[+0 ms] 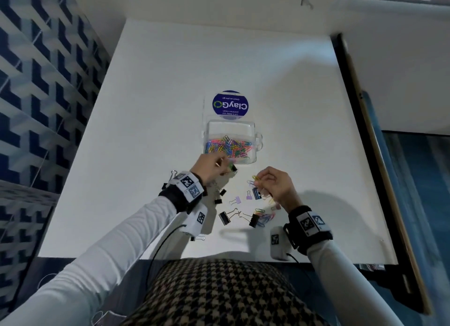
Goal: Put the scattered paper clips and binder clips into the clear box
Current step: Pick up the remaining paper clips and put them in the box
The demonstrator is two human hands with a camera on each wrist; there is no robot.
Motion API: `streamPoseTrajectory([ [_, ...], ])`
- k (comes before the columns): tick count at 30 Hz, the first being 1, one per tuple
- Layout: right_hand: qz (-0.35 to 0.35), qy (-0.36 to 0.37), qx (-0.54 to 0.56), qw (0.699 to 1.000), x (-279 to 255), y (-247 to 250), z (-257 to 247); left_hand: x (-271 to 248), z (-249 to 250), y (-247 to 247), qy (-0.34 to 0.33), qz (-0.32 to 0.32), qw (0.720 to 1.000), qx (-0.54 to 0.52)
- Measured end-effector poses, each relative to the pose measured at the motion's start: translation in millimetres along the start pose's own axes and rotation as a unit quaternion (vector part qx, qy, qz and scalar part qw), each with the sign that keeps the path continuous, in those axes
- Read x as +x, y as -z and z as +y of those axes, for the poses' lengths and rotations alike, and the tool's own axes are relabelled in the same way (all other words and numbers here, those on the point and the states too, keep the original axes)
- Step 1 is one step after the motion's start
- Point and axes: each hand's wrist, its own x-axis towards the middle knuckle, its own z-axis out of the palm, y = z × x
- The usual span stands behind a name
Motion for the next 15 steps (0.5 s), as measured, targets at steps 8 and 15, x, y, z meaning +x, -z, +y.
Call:
streamPoseTrajectory([
  [8,0.059,0.003,0.053,0.997,69,-22,-50,54,-3,37,-0.003,0.036,0.989,0.142],
  [15,-0.022,0.075,-0.178,0.981,42,-8,-42,17,7,16,-0.1,-0.032,0.969,0.223],
])
